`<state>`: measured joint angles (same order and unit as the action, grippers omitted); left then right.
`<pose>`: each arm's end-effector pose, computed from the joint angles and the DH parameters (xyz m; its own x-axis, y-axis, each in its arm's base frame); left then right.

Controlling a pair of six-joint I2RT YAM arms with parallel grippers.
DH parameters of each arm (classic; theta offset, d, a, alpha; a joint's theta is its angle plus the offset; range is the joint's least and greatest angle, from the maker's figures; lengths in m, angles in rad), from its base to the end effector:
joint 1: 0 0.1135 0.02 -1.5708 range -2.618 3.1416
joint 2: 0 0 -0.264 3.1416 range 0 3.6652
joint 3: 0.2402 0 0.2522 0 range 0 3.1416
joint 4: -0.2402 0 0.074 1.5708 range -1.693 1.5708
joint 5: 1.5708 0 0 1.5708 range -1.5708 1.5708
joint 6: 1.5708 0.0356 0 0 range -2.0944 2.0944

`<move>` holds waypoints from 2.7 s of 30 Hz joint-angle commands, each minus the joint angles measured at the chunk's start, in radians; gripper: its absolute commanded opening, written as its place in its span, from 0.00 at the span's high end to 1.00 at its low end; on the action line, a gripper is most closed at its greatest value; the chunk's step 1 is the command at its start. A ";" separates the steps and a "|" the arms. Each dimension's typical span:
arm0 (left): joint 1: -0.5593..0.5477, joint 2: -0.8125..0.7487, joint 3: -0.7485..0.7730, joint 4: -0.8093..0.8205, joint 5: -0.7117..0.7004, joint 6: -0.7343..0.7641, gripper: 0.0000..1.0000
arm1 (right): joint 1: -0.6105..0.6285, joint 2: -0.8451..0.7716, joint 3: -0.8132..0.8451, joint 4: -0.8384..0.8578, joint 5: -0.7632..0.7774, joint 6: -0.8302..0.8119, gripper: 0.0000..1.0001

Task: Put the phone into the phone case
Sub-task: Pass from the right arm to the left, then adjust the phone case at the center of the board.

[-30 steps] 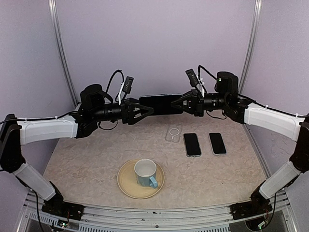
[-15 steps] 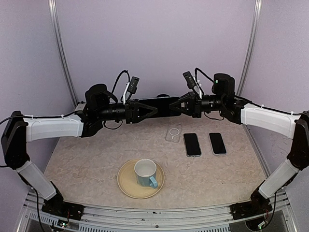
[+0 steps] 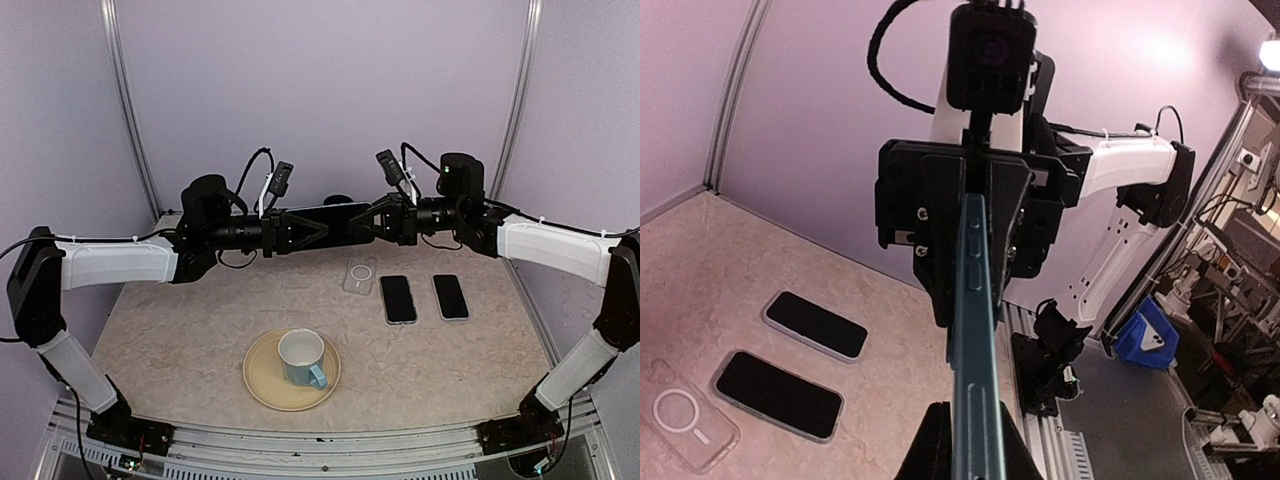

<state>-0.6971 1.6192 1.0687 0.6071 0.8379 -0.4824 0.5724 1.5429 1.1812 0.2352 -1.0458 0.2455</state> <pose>0.2671 -0.2582 0.3057 -0.4248 -0.0491 -0.9040 0.9046 0.0155 -0.4259 0.2810 0.2177 0.3352 -0.3442 -0.0769 -0.9357 -0.9375 -0.0257 0.3470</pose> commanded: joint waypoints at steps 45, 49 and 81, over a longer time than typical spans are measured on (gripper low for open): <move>0.082 -0.182 -0.113 -0.293 -0.304 -0.132 1.00 | -0.111 0.359 0.411 -0.547 0.596 -0.372 0.40; 0.089 -0.218 -0.147 -0.314 -0.321 -0.131 1.00 | -0.121 0.498 0.565 -0.665 0.597 -0.436 0.45; 0.099 -0.287 -0.220 -0.324 -0.320 -0.180 1.00 | -0.194 0.943 0.940 -0.871 0.601 -0.517 0.53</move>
<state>-0.6052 1.3705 0.8520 0.2031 0.4999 -0.6544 0.3798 2.4649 2.1014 -0.6430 -0.4644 -0.2653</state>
